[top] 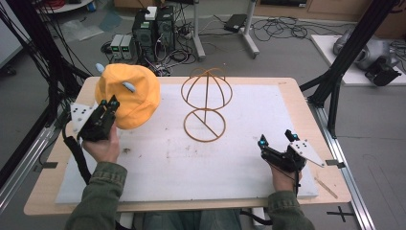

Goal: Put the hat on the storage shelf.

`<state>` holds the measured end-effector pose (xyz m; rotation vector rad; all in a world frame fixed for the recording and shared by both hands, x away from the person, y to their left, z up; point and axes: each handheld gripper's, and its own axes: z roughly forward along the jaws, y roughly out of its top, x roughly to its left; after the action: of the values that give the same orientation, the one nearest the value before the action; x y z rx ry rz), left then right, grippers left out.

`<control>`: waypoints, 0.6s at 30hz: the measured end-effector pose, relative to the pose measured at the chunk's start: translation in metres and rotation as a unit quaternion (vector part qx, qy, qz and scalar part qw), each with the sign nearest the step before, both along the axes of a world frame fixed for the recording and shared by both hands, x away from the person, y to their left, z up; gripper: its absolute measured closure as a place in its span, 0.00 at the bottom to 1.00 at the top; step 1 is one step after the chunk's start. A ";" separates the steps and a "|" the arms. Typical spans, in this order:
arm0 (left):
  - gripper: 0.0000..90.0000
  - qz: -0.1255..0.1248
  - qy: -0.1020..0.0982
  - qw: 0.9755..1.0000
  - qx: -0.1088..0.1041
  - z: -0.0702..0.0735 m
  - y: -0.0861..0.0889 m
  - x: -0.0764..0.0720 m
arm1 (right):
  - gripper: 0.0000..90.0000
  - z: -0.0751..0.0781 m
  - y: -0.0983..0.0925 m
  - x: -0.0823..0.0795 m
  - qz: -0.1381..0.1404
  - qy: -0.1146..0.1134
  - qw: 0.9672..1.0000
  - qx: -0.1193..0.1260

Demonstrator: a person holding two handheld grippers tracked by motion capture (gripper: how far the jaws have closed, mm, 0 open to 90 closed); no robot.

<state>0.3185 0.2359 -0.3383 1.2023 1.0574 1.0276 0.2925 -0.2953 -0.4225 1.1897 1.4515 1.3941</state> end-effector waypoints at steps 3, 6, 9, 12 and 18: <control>0.96 -0.008 -0.020 1.000 0.003 0.015 -0.001 -0.006 | 0.06 0.000 0.001 0.001 0.001 -0.003 1.000 -0.002; 0.96 -0.014 -0.038 0.999 0.009 0.027 -0.003 -0.009 | 0.06 0.000 0.003 0.000 0.001 0.000 1.000 0.001; 0.96 -0.020 -0.047 0.999 0.009 0.038 -0.005 -0.011 | 0.06 0.001 0.005 -0.001 0.003 -0.002 1.000 -0.002; 0.96 -0.025 -0.055 0.998 0.015 0.052 -0.007 -0.012 | 0.06 0.001 0.005 -0.001 0.005 -0.003 1.000 -0.002; 0.96 -0.053 -0.055 0.996 0.048 0.083 -0.028 -0.008 | 0.06 0.001 0.005 -0.001 0.003 -0.002 1.000 0.001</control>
<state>0.3109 0.2079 -0.2551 1.2510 0.8575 1.0592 0.2918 -0.2902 -0.4218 1.1830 1.4523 1.4027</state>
